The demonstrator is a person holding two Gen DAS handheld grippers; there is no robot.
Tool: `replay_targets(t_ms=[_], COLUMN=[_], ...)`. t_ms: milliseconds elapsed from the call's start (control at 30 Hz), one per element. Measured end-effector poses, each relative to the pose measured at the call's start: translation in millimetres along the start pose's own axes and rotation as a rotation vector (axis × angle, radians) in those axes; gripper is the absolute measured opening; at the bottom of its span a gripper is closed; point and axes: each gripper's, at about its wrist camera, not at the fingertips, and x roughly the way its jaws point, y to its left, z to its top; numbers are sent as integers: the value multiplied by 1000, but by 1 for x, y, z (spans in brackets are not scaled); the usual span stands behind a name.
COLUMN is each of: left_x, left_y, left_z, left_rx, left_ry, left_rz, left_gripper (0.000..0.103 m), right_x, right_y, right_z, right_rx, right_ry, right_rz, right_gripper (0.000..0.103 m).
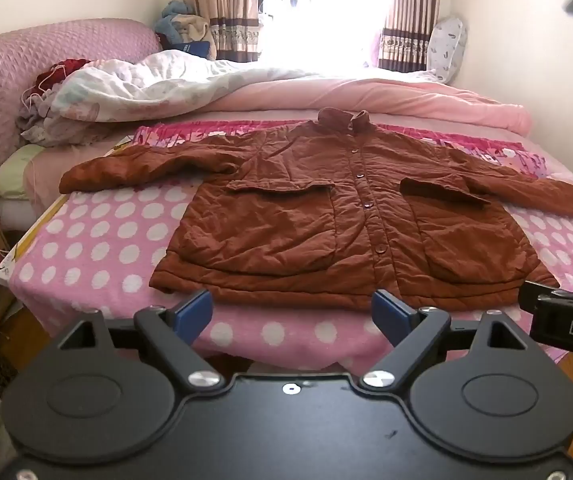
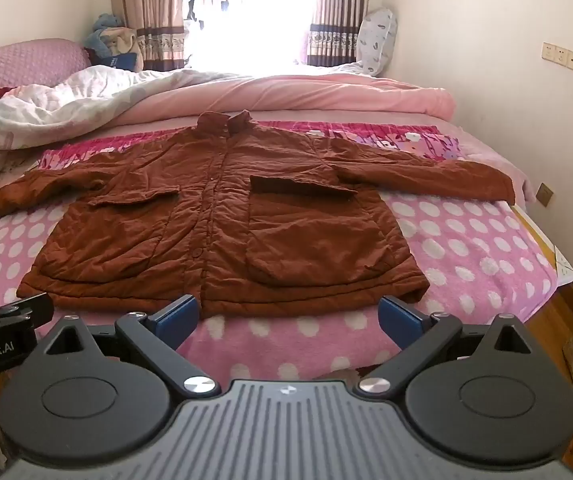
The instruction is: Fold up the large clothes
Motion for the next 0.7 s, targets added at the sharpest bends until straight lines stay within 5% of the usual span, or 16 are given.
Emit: replay_targets(t_ms=[700], left_x=[3], left_y=[-1], left_z=[-1], left_rx=[-5], left_ry=[4], left_rz=[2], left_gripper=[89], right_x=[0], right_y=[-1], right_z=[0], right_rx=[-6], right_ry=[2], right_rz=[-5], right_gripper=[103])
